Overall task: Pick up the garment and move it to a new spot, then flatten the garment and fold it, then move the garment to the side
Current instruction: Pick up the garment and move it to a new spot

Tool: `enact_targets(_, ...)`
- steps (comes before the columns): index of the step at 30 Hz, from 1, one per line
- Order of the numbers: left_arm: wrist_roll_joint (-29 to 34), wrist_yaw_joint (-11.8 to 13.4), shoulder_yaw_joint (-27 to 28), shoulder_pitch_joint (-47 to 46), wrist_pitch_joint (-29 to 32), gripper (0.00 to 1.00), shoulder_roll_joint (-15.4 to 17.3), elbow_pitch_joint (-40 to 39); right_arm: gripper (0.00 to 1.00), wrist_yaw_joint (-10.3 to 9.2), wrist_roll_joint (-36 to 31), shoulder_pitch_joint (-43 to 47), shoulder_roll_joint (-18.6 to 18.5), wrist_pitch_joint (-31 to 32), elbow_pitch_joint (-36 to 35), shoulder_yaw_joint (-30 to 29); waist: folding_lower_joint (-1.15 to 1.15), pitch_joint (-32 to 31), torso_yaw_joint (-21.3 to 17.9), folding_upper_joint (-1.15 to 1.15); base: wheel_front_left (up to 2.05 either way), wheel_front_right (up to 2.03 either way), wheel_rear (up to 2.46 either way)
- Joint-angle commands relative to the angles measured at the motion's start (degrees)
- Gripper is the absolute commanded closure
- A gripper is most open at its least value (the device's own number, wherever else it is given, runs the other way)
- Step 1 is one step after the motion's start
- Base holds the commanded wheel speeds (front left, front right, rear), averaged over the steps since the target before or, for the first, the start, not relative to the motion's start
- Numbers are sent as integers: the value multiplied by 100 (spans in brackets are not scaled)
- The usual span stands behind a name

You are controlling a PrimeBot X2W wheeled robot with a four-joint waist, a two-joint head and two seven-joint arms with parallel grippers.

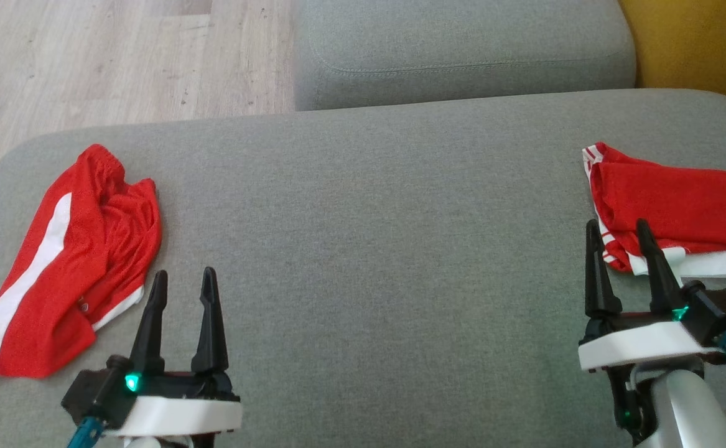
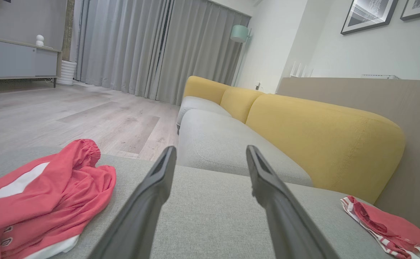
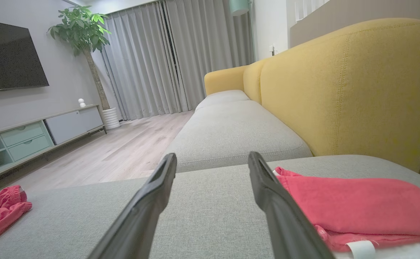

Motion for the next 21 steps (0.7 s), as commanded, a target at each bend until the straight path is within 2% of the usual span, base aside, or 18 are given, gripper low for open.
enact_targets(1,3,31,211,-161,-29,0,18,-212,0,-5,-5,-122,0,-62,-211,128,0,3,2,0,0,0,0)
enact_targets(11,35,27,208,-190,-29,0,18,-125,0,-5,57,-95,0,-62,-28,318,0,-2,167,0,0,0,0)
enact_targets(21,93,83,311,-133,-29,0,18,-25,0,-5,192,9,0,-62,95,668,0,-145,926,0,0,0,0)
